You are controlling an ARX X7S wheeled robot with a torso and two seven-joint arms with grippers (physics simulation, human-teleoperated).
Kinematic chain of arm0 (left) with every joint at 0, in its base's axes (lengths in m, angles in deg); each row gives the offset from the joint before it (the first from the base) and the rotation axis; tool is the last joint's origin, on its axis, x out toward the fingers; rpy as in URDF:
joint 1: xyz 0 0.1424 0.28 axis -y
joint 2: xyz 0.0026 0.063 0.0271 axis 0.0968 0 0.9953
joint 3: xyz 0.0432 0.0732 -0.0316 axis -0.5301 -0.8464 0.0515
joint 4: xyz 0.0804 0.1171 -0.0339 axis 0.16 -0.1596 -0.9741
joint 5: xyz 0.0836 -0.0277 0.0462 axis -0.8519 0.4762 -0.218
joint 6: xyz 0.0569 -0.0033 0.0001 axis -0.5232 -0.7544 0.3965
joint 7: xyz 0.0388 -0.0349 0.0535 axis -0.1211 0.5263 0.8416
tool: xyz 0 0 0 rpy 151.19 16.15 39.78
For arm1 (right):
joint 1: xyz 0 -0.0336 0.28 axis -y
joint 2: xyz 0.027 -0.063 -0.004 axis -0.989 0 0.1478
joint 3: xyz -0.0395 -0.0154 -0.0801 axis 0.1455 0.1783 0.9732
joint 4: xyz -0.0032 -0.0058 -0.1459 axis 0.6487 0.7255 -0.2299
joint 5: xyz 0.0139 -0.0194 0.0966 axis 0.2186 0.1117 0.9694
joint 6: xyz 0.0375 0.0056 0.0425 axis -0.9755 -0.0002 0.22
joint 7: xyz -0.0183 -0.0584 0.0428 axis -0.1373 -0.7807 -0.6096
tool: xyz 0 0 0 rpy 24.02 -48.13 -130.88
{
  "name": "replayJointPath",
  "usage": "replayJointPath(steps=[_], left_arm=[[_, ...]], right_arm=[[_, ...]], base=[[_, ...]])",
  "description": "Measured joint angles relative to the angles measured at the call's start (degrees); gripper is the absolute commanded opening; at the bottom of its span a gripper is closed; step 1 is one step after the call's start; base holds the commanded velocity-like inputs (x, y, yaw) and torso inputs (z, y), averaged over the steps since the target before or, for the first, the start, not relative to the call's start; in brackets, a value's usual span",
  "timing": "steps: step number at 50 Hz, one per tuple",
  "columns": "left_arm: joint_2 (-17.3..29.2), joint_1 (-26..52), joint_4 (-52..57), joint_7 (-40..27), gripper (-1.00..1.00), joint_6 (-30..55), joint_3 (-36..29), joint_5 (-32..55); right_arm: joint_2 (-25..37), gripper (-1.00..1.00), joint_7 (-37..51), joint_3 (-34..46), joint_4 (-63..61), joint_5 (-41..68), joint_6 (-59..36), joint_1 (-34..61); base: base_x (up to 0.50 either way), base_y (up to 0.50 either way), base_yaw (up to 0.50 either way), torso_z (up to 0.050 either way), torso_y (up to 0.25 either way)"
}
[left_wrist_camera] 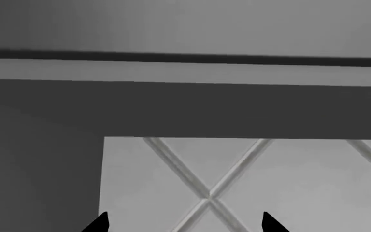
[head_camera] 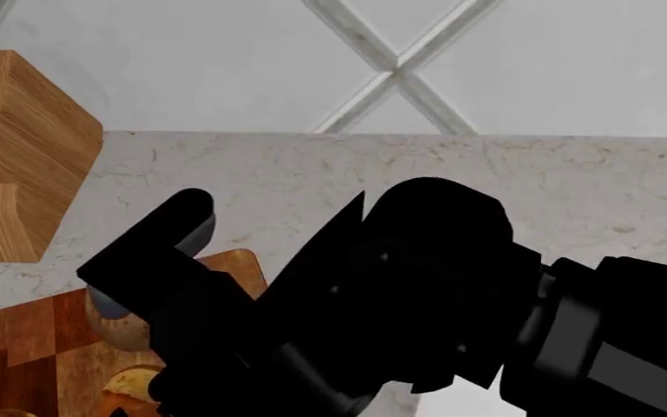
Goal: Place all breads on the cutting board.
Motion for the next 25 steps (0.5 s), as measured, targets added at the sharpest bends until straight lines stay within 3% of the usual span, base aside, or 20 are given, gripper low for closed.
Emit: replayJointPath(steps=[1, 12, 25], left_arm=[[0.0, 0.0, 0.1, -0.1, 1.0, 0.0, 0.1, 0.1], [0.0, 0.1, 0.5, -0.8, 1.0, 0.1, 1.1, 1.2], [0.1, 0.7, 0.5, -1.7, 1.0, 0.4, 1.9, 2.5]], right_arm=[[0.0, 1.0, -0.1, 0.0, 0.0, -0.2, 0.1, 0.0], [0.2, 1.0, -0.7, 0.1, -0.8, -1.8, 0.4, 0.1], [3.7, 1.0, 6.4, -1.5, -5.5, 5.4, -0.2, 4.1]], base=[[0.0, 0.01, 0.01, 0.0, 0.0], [0.0, 0.01, 0.01, 0.0, 0.0], [0.0, 0.02, 0.01, -0.001, 0.0]])
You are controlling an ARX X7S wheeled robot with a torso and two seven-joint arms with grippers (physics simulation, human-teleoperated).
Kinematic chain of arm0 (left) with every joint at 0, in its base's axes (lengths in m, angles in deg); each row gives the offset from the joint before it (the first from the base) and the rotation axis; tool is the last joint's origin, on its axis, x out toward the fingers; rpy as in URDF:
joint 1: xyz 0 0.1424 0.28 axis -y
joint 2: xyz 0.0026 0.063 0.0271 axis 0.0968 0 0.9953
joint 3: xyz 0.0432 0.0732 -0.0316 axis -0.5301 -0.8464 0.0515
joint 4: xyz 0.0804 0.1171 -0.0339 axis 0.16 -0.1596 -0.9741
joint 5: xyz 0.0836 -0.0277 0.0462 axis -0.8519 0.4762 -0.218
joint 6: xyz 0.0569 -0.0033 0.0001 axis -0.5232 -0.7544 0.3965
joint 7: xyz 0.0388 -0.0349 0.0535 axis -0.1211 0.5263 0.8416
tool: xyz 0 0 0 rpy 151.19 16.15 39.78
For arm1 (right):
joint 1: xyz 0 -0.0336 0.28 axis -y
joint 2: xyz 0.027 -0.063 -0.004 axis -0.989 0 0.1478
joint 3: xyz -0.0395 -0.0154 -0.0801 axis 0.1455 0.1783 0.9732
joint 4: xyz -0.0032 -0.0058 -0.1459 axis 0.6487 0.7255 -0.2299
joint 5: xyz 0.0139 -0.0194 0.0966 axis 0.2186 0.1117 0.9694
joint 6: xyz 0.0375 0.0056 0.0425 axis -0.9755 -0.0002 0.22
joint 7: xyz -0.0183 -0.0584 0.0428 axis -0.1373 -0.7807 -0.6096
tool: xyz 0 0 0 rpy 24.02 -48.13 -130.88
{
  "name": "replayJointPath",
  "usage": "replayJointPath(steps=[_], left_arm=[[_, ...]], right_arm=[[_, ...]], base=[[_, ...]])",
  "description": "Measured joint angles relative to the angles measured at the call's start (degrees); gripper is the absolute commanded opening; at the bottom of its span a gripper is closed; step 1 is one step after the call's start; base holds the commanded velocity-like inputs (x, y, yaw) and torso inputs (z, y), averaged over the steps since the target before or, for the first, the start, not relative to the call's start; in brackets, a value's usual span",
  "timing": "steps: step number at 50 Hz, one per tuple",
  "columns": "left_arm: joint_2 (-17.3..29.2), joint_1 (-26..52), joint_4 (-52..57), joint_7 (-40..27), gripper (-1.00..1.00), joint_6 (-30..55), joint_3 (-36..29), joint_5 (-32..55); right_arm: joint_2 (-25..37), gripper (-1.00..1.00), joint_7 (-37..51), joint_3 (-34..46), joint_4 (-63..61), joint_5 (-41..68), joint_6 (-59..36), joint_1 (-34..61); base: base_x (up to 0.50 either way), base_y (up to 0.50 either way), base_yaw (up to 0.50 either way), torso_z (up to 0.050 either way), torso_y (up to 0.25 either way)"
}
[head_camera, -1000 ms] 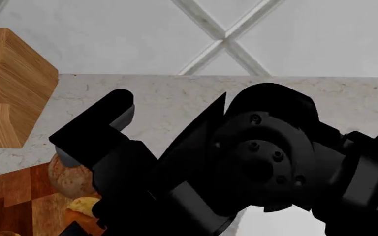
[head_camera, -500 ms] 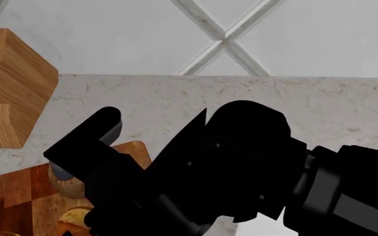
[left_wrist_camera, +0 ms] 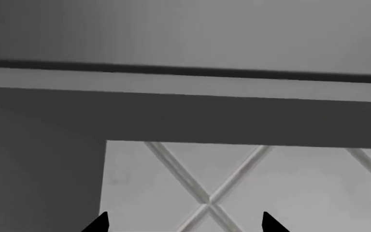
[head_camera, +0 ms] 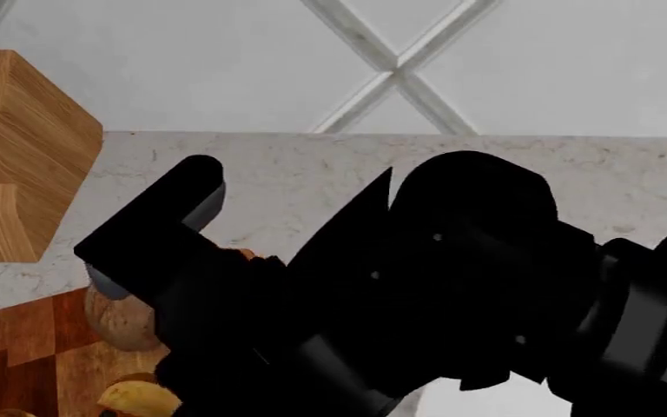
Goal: Place all breads on the cutting board.
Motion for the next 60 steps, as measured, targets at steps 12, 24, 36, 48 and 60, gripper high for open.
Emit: replayJointPath(steps=[12, 24, 36, 48, 60], left_arm=[[0.0, 0.2, 0.1, -0.3, 1.0, 0.1, 0.0, 0.2], [0.0, -1.4, 1.2, 0.8, 1.0, -1.5, -0.8, 0.0], [0.0, -1.6, 1.5, 0.9, 1.0, -1.8, -0.9, 0.3], [0.0, -1.5, 1.4, -0.3, 1.0, -1.2, -0.7, 1.2], [0.0, -2.5, 2.7, -1.0, 1.0, -1.4, -1.8, 1.0]], right_arm=[[5.4, 1.0, 8.2, -2.9, -5.4, 8.5, 1.8, 5.2], [13.4, 1.0, 24.1, -6.4, -18.7, 14.2, 6.5, 12.3], [21.4, 1.0, 40.5, -11.4, -35.1, 10.9, 13.6, 15.3], [28.4, 1.0, 54.2, -15.7, -48.6, 2.9, 16.8, 11.6], [23.6, 1.0, 62.8, -49.9, -54.0, 9.3, -1.0, -6.0]], base=[[0.0, 0.02, 0.01, 0.0, 0.0], [0.0, 0.02, 0.01, -0.003, 0.0], [0.0, 0.02, 0.02, -0.004, 0.0], [0.0, 0.02, 0.01, -0.001, 0.0], [0.0, 0.02, 0.01, -0.004, 0.0]])
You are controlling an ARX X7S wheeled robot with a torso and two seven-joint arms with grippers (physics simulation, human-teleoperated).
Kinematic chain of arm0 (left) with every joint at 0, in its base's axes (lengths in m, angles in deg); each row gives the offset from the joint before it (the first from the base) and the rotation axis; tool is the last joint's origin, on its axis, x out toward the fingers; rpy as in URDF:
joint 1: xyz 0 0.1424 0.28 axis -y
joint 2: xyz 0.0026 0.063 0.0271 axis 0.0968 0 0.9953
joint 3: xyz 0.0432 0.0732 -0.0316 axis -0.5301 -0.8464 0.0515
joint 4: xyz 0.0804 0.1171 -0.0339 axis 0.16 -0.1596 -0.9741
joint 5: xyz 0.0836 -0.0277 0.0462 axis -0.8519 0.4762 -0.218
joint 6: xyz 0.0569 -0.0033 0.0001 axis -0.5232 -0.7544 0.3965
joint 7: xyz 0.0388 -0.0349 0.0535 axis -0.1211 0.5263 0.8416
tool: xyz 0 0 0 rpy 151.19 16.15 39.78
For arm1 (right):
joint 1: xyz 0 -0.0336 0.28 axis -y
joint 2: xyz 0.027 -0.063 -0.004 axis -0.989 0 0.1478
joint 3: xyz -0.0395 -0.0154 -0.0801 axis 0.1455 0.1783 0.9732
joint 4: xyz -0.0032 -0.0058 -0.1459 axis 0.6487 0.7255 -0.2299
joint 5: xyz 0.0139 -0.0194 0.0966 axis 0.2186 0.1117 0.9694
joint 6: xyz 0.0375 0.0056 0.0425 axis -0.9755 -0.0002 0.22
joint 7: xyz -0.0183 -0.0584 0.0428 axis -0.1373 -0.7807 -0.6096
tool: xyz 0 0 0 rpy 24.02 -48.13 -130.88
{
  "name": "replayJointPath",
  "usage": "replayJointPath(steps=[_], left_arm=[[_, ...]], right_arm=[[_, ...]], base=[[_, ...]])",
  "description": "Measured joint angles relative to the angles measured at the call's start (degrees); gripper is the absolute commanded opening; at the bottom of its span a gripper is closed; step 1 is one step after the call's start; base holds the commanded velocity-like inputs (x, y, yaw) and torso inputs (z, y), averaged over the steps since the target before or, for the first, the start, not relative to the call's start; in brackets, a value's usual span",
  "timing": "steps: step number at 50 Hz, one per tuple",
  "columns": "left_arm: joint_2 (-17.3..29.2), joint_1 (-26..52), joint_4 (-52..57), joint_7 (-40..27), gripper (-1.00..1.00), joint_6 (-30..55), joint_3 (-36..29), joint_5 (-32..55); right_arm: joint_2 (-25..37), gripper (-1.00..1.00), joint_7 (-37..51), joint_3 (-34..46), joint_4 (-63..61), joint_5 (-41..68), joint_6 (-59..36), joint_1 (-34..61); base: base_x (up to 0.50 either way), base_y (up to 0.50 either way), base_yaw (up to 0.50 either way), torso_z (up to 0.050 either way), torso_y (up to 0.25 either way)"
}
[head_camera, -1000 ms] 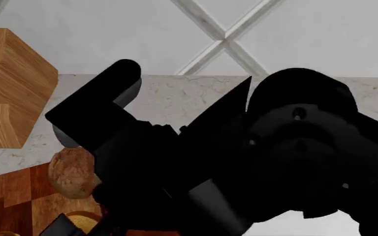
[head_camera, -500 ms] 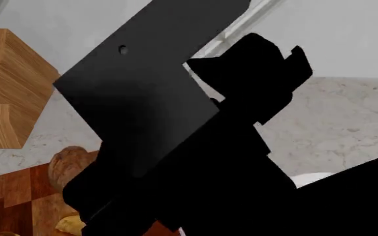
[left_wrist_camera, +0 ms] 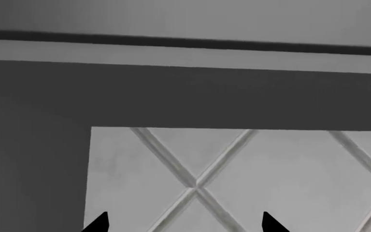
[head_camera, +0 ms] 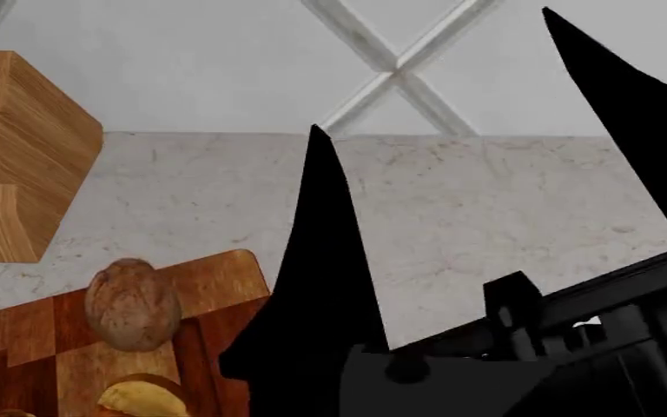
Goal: Place all breads on the cutting board.
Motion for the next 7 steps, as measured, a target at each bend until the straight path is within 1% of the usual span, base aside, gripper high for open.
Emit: replayJointPath(steps=[4, 7], left_arm=[[0.0, -0.9, 1.4, -0.4, 1.0, -0.6, -0.9, 0.0], [0.1, -1.4, 2.5, -0.9, 1.0, -1.0, -1.2, 0.4]], right_arm=[[-2.3, 1.0, 1.3, -11.7, -0.8, 1.5, -6.3, -6.4], [-3.5, 1.0, 1.9, -18.9, -1.2, 2.6, -9.9, -10.0]], base=[[0.0, 0.02, 0.02, -0.011, 0.0], [0.0, 0.03, 0.03, -0.011, 0.0]])
